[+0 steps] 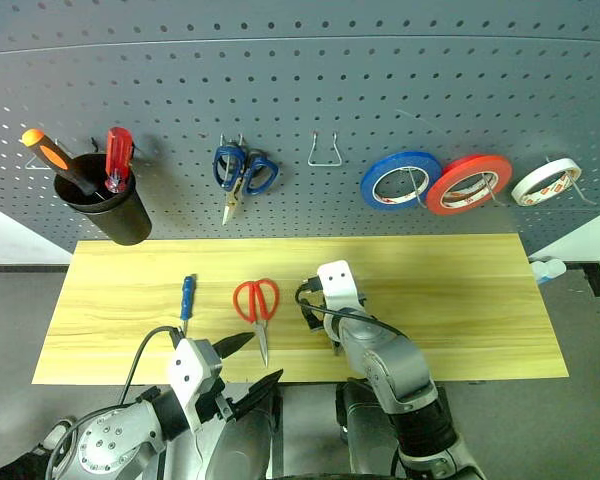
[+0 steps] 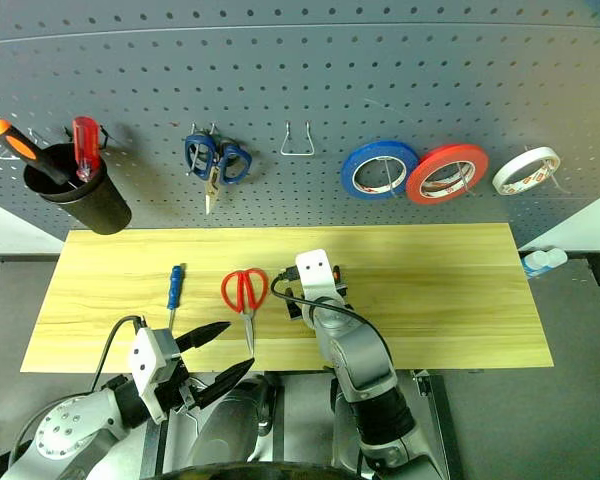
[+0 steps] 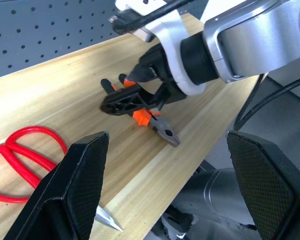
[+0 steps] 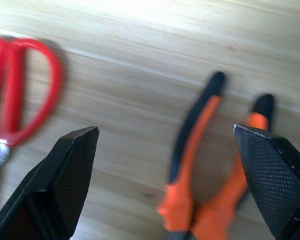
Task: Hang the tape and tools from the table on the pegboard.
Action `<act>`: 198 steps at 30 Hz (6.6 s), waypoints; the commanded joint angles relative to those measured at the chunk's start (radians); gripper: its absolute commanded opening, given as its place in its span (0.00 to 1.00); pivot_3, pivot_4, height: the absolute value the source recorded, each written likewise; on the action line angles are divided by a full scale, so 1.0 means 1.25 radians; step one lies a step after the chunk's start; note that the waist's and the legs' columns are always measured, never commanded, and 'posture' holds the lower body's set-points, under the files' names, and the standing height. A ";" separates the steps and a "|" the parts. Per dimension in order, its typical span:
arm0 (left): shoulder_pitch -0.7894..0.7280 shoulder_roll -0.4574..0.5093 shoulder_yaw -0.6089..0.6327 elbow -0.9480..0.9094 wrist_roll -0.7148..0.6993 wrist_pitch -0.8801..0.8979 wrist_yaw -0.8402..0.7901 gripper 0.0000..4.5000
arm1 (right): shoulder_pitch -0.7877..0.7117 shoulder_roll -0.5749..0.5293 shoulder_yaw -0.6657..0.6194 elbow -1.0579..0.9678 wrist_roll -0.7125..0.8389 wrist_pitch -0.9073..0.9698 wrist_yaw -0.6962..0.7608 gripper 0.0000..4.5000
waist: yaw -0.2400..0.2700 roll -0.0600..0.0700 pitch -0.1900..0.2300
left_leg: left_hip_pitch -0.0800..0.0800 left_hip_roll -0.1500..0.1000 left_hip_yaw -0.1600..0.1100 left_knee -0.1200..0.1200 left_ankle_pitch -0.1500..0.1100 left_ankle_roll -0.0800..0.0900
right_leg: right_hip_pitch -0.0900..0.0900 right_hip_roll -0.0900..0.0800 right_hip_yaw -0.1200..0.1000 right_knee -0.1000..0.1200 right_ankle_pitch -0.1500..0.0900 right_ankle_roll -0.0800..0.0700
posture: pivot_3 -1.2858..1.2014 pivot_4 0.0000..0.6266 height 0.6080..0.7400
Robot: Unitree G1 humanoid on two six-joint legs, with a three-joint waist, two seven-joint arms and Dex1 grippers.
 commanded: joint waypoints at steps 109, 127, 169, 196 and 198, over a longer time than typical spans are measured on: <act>0.072 0.039 0.004 -0.083 -0.024 0.035 -0.014 0.87 | 0.021 0.053 0.012 -0.087 0.083 0.043 -0.026 0.49 | -0.019 -0.003 0.048 | -0.010 0.000 0.001 0.001 0.000 0.000 | -0.011 0.000 0.001 0.003 0.000 0.000 | 0.53 0.59 0.87; -0.032 0.037 0.019 0.006 -0.027 0.015 -0.048 0.87 | 0.110 -0.124 -0.030 -0.343 0.128 0.100 0.159 0.49 | -0.017 -0.005 0.046 | -0.010 0.000 0.001 0.003 0.002 -0.004 | -0.012 0.000 0.000 0.006 0.000 0.000 | 0.53 0.47 0.87; -0.131 -0.027 0.087 0.119 -0.043 -0.066 -0.093 0.87 | 0.043 -0.266 -0.264 -0.514 0.471 -0.216 0.450 0.49 | -0.016 -0.011 -0.029 | 0.004 0.000 0.002 0.007 0.002 -0.003 | 0.002 0.001 0.000 0.009 0.001 0.000 | 0.53 0.31 0.87; -0.129 -0.102 0.096 0.139 -0.091 -0.142 -0.091 0.87 | -0.231 -0.059 -0.095 -0.128 0.101 -0.571 0.253 0.49 | -0.015 -0.010 -0.041 | 0.004 0.000 0.004 0.007 0.004 -0.007 | 0.000 0.001 0.000 0.012 0.001 -0.001 | 0.54 0.30 0.87; -0.129 -0.099 0.094 0.136 -0.089 -0.140 -0.090 0.87 | -0.234 -0.050 -0.090 -0.125 0.089 -0.583 0.250 0.49 | -0.015 -0.010 -0.041 | 0.004 0.000 0.004 0.007 0.004 -0.007 | 0.000 0.001 0.000 0.012 0.001 -0.001 | 0.54 0.30 0.87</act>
